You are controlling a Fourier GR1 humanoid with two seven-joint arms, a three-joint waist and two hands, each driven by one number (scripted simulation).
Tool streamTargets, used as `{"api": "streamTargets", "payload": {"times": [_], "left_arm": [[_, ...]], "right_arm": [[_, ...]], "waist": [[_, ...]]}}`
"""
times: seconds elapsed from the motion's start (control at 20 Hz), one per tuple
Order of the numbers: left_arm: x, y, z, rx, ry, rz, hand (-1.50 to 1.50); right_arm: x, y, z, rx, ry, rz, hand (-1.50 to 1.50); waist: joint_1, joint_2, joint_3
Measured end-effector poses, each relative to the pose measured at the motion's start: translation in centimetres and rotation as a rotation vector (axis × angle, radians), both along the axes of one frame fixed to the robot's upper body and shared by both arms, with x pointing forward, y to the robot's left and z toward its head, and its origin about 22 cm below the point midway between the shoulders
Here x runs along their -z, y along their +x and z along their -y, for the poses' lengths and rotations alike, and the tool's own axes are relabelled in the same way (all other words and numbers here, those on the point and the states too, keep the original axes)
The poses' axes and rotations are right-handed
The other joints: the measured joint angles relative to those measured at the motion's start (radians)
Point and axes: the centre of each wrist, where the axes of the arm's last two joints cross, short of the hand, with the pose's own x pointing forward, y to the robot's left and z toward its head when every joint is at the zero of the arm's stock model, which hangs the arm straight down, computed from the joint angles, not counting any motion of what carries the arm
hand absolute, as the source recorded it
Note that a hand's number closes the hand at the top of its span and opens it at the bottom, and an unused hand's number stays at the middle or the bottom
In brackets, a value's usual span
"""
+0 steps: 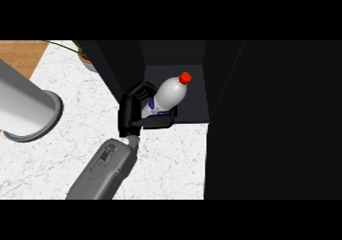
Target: Pick up the bottled water, place it into the cabinet and close the cabinet
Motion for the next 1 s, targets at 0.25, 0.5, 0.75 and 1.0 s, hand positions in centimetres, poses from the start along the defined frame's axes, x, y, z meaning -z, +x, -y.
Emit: {"api": "streamTargets", "payload": {"times": [0.25,0.5,0.75,1.0], "left_arm": [[-1.1,2.8,0.6,0.009,0.010,-0.035,1.50],[-2.0,5.6,1.1,0.005,0.037,-0.046,1.50],[-2.8,7.5,1.6,-0.030,0.070,-0.025,1.50],[-3.1,8.9,1.5,-0.055,0.142,-0.012,-1.50]], "right_arm": [[0.0,0.1,0.2,-0.009,0.004,0.003,-1.50],[-0.1,0.3,0.1,-0.023,0.011,-0.003,-1.50],[-0.1,0.2,0.4,-0.032,0.013,0.009,-1.50],[-0.2,0.3,0.8,-0.047,0.008,0.016,-1.50]], "waist": [[-0.020,0.016,-0.004],[-0.033,0.028,-0.006],[-0.047,0.032,-0.006],[-0.047,0.035,-0.006]]}}
